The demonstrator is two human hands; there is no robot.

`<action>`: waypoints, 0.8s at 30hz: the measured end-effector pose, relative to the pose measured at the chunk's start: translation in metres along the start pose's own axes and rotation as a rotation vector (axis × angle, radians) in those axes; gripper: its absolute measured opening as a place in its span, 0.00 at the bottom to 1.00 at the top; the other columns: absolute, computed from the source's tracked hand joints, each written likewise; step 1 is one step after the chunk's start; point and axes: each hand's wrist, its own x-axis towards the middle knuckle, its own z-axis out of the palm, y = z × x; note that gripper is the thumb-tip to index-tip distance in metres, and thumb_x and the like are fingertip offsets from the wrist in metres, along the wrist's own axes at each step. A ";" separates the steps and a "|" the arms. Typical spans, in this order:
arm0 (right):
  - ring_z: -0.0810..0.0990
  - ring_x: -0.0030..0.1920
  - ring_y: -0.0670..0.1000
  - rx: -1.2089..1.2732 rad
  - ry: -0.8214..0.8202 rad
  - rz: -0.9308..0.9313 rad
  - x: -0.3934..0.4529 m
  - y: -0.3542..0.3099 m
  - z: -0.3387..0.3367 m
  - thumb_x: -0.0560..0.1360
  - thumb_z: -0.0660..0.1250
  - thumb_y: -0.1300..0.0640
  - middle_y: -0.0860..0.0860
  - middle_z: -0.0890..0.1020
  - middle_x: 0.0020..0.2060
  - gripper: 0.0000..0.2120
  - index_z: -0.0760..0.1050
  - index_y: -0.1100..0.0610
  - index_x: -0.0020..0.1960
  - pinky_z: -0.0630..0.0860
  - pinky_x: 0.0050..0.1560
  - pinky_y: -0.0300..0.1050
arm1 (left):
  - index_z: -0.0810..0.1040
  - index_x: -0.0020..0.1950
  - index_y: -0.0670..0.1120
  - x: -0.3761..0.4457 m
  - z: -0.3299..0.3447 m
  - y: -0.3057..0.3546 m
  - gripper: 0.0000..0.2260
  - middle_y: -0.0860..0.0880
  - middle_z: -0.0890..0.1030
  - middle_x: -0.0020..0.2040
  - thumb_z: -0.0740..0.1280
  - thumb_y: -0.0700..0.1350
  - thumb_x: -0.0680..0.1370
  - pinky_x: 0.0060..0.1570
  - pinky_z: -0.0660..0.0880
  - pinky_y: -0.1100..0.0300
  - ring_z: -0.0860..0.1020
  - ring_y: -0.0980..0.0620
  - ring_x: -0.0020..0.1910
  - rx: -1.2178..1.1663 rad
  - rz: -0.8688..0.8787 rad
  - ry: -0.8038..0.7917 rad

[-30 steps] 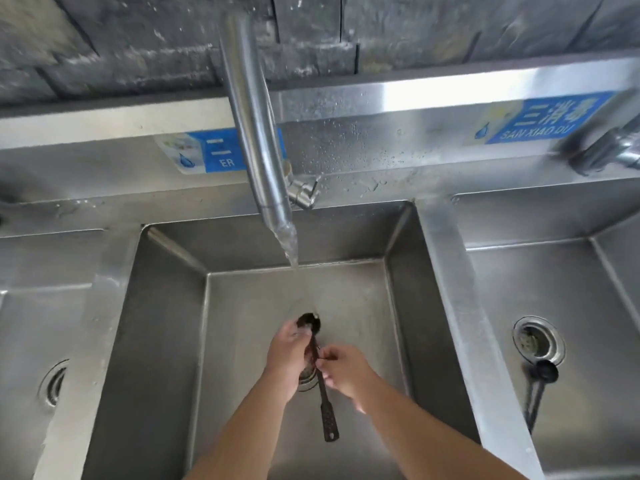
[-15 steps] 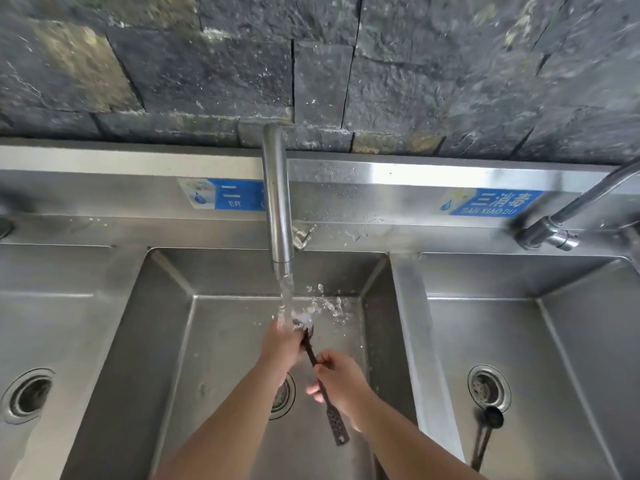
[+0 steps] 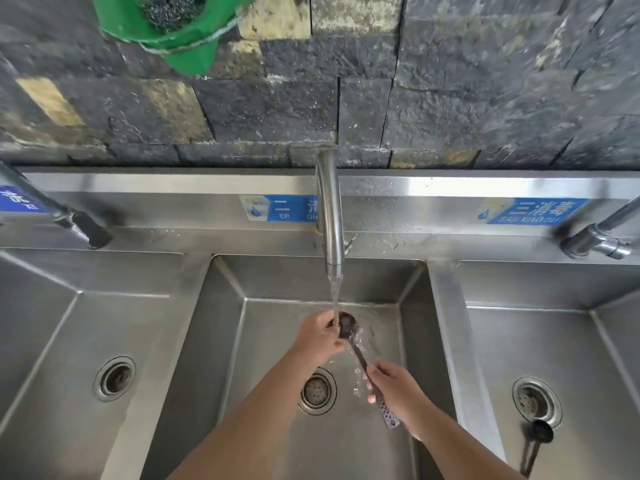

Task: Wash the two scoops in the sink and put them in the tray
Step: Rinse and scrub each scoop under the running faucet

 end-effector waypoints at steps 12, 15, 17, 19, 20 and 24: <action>0.72 0.27 0.51 0.178 0.081 0.106 -0.026 0.001 -0.024 0.77 0.68 0.56 0.53 0.70 0.31 0.08 0.76 0.59 0.41 0.65 0.27 0.38 | 0.74 0.65 0.46 -0.036 -0.030 0.014 0.18 0.40 0.79 0.59 0.66 0.34 0.77 0.51 0.81 0.52 0.83 0.47 0.51 -0.101 0.106 -0.071; 0.68 0.26 0.49 0.331 0.055 0.101 -0.021 -0.005 -0.019 0.79 0.66 0.61 0.53 0.68 0.33 0.08 0.74 0.60 0.41 0.65 0.27 0.38 | 0.71 0.70 0.49 -0.045 -0.039 0.018 0.24 0.40 0.77 0.61 0.66 0.32 0.76 0.44 0.81 0.60 0.84 0.51 0.46 -0.153 0.116 -0.038; 0.68 0.27 0.48 0.383 0.046 0.066 -0.013 -0.014 -0.014 0.79 0.64 0.65 0.53 0.71 0.32 0.07 0.76 0.62 0.41 0.68 0.27 0.37 | 0.70 0.71 0.47 -0.052 -0.048 0.022 0.24 0.39 0.75 0.64 0.66 0.31 0.76 0.45 0.81 0.62 0.83 0.47 0.51 -0.230 0.123 -0.001; 0.71 0.27 0.48 0.463 0.051 0.037 -0.004 -0.025 -0.009 0.78 0.63 0.69 0.55 0.74 0.32 0.07 0.77 0.63 0.43 0.71 0.27 0.37 | 0.69 0.71 0.46 -0.057 -0.059 0.025 0.25 0.39 0.74 0.66 0.65 0.30 0.76 0.45 0.81 0.63 0.80 0.43 0.57 -0.272 0.138 0.055; 0.73 0.27 0.48 0.502 0.063 0.028 0.002 -0.031 -0.006 0.77 0.63 0.71 0.56 0.76 0.33 0.07 0.77 0.64 0.44 0.74 0.28 0.37 | 0.68 0.72 0.46 -0.060 -0.065 0.026 0.26 0.40 0.74 0.65 0.64 0.29 0.76 0.45 0.81 0.63 0.80 0.43 0.57 -0.286 0.141 0.088; 0.77 0.30 0.48 0.648 0.107 -0.004 0.022 -0.051 0.014 0.77 0.63 0.72 0.58 0.78 0.37 0.07 0.76 0.63 0.45 0.79 0.32 0.37 | 0.72 0.69 0.46 -0.069 -0.085 0.028 0.23 0.42 0.78 0.60 0.63 0.28 0.77 0.48 0.80 0.61 0.82 0.49 0.48 -0.393 0.167 0.170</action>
